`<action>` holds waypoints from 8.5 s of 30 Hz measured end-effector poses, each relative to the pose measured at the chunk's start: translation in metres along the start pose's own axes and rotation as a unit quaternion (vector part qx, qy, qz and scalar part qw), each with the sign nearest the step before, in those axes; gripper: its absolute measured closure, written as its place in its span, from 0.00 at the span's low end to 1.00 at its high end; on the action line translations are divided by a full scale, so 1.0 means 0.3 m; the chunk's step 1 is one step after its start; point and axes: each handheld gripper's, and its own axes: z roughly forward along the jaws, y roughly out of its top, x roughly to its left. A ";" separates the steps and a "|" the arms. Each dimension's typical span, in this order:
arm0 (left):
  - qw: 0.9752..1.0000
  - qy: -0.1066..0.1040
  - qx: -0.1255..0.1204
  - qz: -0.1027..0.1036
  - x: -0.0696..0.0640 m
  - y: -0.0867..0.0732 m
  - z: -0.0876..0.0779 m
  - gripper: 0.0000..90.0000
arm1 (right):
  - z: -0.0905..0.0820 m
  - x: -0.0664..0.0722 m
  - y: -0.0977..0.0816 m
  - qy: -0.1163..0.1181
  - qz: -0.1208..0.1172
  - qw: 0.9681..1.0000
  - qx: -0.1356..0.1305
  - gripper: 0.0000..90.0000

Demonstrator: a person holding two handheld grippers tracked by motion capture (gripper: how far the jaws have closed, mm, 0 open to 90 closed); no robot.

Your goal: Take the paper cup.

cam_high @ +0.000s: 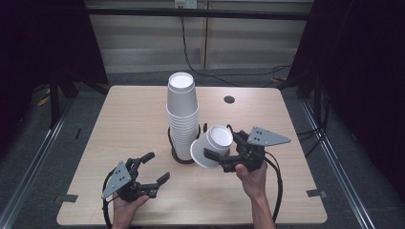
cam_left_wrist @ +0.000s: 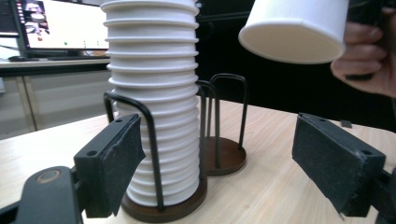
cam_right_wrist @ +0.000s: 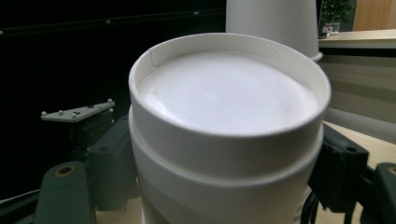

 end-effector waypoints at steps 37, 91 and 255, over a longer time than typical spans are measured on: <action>0.993 -0.109 0.033 0.009 -0.057 -0.006 0.084 0.17 | 0.076 0.028 -0.203 0.063 0.015 0.996 0.063 0.24; 0.978 -0.174 0.119 0.009 -0.075 -0.002 0.213 0.20 | 0.135 0.052 -0.232 0.056 0.022 0.997 0.053 0.14; 0.881 -0.244 0.372 0.163 -0.065 0.099 0.300 0.16 | 0.248 0.012 -0.151 0.145 -0.083 0.879 0.446 0.25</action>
